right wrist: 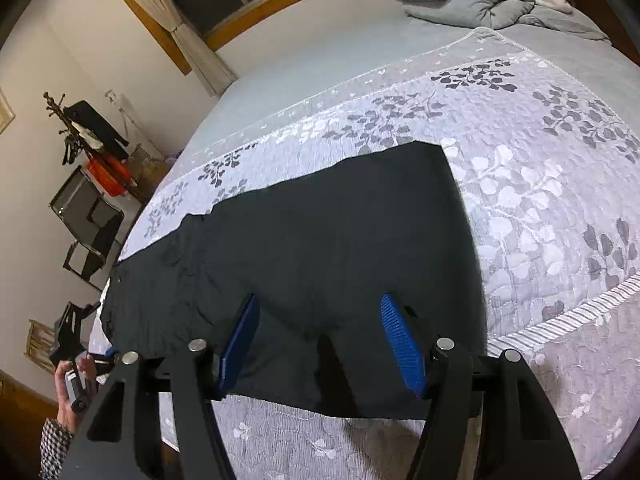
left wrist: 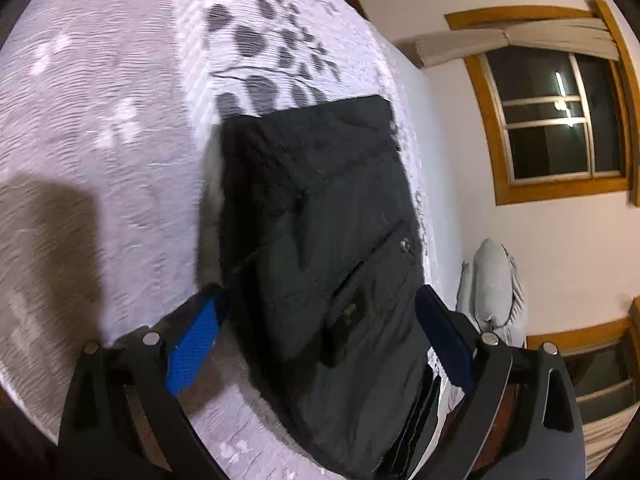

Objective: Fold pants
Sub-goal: 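Close the left tool on the pants edge beside the pocket flap, then lift the gripped pants half with the left tool and fold it over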

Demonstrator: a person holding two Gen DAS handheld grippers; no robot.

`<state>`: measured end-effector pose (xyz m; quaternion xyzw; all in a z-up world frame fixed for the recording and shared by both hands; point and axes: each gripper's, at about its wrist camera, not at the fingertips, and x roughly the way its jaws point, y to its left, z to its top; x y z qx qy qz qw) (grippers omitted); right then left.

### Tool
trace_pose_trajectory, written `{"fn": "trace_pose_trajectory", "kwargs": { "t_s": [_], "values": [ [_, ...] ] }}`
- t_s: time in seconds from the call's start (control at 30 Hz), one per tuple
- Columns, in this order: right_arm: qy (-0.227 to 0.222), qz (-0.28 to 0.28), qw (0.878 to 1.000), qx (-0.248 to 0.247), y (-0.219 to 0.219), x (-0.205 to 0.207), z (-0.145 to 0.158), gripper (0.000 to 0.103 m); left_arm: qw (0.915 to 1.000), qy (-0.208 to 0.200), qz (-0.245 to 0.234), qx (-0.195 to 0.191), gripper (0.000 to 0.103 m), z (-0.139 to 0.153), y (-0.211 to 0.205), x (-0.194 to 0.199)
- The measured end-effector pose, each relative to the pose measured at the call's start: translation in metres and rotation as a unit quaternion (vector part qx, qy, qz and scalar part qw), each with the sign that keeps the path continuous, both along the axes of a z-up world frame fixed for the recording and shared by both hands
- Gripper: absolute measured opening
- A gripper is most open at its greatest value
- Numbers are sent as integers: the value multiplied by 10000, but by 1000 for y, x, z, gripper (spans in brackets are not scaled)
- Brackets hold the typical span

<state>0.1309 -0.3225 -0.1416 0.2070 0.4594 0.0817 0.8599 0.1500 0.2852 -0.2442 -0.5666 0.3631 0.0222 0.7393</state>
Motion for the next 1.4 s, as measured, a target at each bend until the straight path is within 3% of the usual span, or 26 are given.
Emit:
{"fn": "trace_pose_trajectory", "kwargs": {
  "t_s": [0.03, 0.07, 0.13, 0.2, 0.27, 0.37, 0.43, 0.47, 0.5, 0.6, 0.63, 0.7, 0.9, 1.07, 1.4],
  "values": [
    [23, 17, 10000, -14, 1, 0, -1, 65, 9996, -180, -134, -140, 91, 1, -6, 4],
    [42, 29, 10000, -19, 2, 1, -3, 65, 9996, -177, -172, -145, 82, 2, -9, 6],
    [86, 41, 10000, -11, 3, 2, -6, 65, 9997, -46, -212, 102, 64, 5, -17, 10],
    [118, 51, 9999, -11, 4, 2, -8, 65, 9995, -141, -240, 152, 38, 6, -21, 13],
    [134, 74, 9999, -29, 6, 3, -9, 65, 9991, -245, -268, 209, 29, 7, -24, 15],
    [149, 85, 9998, -29, 7, 3, -11, 65, 9984, -275, -343, 365, 27, 7, -26, 19],
    [161, 78, 9998, -10, 7, 3, -12, 65, 9986, -172, -327, 366, 35, 1, -23, 24],
    [174, 82, 9998, -14, 7, 3, -13, 65, 9990, -71, -298, 313, 54, -5, -21, 27],
    [175, 91, 9998, -19, 8, 3, -13, 65, 9993, -57, -274, 229, 58, -10, -16, 27],
    [177, 126, 9997, -52, 9, 2, -14, 65, 9995, -84, -203, 207, 57, -16, -14, 37],
    [177, 131, 9997, -50, 8, 2, -14, 65, 9994, -92, -211, 266, 56, -15, -15, 39],
    [193, 119, 9997, -27, 8, 3, -15, 65, 9987, -117, -249, 419, 38, -12, -19, 43],
    [211, 128, 9997, -15, 7, 3, -18, 65, 9986, -287, -264, 353, 19, -12, -20, 41],
    [217, 104, 9997, 32, 6, 4, -20, 65, 9966, -492, -207, 621, 12, 6, -27, 36],
    [166, 54, 9997, 145, 0, 2, -19, 65, 9896, -975, -356, 995, 12, 49, -46, 30]
  ]
}}
